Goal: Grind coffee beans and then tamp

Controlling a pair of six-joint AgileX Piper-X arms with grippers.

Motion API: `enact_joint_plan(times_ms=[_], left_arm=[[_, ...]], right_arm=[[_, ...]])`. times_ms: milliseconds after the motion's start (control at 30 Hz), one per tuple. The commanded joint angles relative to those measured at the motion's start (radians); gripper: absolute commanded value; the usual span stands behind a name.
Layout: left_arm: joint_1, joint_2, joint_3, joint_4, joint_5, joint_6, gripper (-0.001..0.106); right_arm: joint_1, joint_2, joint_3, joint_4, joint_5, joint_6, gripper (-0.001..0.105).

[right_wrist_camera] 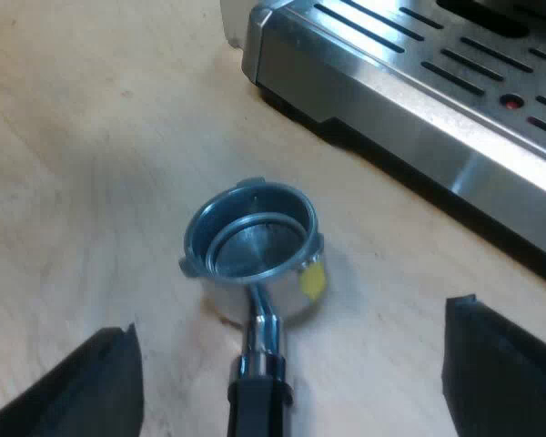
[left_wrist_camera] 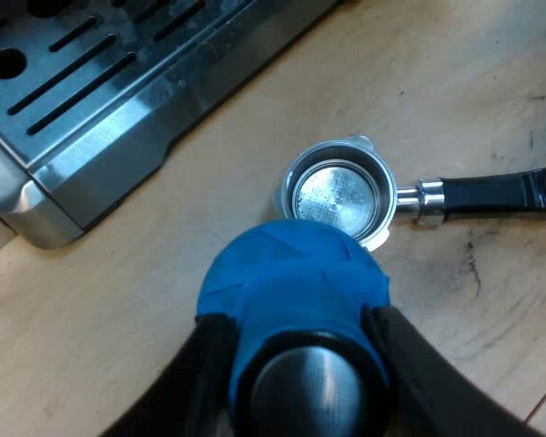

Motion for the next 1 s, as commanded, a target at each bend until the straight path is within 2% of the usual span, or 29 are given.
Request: enact_joint_plan(times_ms=[33, 200, 467, 500, 633, 1000], left_arm=[[-0.006, 0.02, -0.006, -0.022, 0.015, -0.012, 0.0], [-0.006, 0.091, -0.008, -0.075, 0.022, -0.012, 0.0], [-0.042, 0.177, -0.008, -0.132, 0.05, -0.012, 0.0], [-0.083, 0.22, -0.015, -0.133, 0.049, -0.012, 0.0], [-0.123, 0.274, -0.039, -0.138, 0.049, -0.007, 0.0], [-0.134, 0.398, -0.114, -0.153, 0.049, 0.003, 0.0]], right_arm=[[-0.001, -0.008, 0.023, -0.067, -0.036, -0.003, 0.069], [-0.001, -0.008, 0.03, -0.075, -0.054, -0.043, 0.069], [-0.001, -0.008, 0.036, -0.087, -0.054, -0.043, 0.069], [-0.001, -0.008, 0.036, -0.093, -0.054, -0.043, 0.069], [-0.001, -0.008, 0.036, -0.103, -0.054, -0.043, 0.069], [-0.001, -0.008, 0.036, -0.103, -0.054, -0.037, 0.069]])
